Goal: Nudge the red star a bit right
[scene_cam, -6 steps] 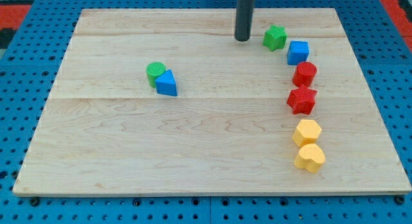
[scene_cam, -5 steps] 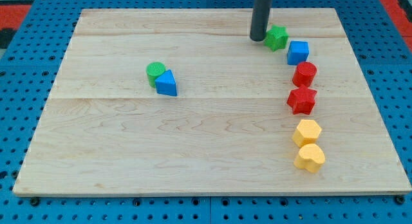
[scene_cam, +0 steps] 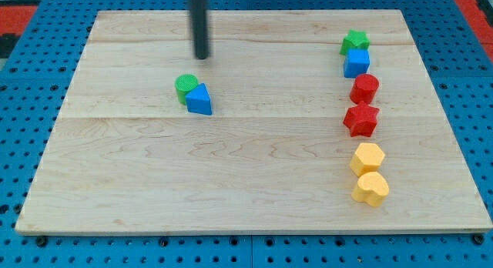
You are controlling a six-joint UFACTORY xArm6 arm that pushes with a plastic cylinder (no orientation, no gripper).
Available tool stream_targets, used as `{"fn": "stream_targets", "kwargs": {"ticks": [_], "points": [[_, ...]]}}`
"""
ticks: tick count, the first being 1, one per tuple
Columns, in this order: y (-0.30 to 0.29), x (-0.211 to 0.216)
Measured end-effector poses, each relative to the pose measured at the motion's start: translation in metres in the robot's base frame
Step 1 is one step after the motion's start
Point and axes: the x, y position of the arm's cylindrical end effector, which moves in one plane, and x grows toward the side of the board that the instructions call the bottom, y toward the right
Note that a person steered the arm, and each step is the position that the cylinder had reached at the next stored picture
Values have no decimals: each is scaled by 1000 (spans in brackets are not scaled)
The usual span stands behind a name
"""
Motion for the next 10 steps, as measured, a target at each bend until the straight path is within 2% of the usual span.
{"fn": "stream_targets", "kwargs": {"ticks": [1,2,4,6,7,8,10], "points": [[-58,54],[-48,93],[10,134],[150,134],[195,134],[234,133],[265,132]]}}
